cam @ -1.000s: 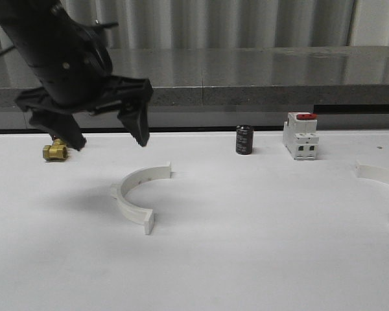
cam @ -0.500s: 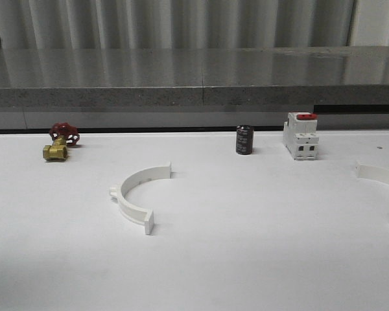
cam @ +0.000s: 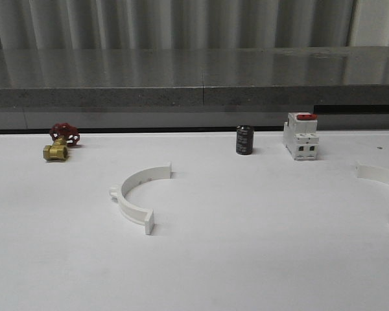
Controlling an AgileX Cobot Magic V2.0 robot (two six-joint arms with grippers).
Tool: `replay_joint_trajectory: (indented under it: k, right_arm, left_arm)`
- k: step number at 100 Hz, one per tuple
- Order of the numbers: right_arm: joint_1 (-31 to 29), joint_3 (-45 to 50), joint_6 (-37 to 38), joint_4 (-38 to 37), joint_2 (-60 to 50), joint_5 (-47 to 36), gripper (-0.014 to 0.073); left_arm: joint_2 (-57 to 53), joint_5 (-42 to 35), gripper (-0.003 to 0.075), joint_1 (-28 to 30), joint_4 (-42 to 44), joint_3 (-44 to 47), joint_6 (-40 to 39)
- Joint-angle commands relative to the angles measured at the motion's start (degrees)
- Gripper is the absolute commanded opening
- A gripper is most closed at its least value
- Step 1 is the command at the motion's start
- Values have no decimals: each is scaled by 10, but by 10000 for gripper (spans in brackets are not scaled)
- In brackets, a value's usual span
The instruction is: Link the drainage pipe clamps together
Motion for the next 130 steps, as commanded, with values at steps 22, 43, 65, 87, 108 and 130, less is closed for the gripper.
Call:
replay_joint_trajectory:
  k: [22,43,65,87,108,130]
  right_arm:
    - [-4,-10,-3,0,-11,-82,-69]
    - [-4,-79,-3,0,9,-37,-69]
    - [-4,-233,-3,3,157,128,-69]
    - [-4,-380,-3,15,361,281,-69]
    - [-4,-426,-3,15,495,293,-46]
    - [-4,-427,-3,15,568,284,469]
  left_arm:
    - [-37,-34,-17,3,3,9,1]
    - [-37,-34,-20,3,3,9,1]
    - [-37,-34,-20,3,3,9,1]
    - [-37,-34,-20,3,3,9,1]
    - [-37,-34,-20,3,3,9,1]
    - [-37,-34,-20,3,3,9,1]
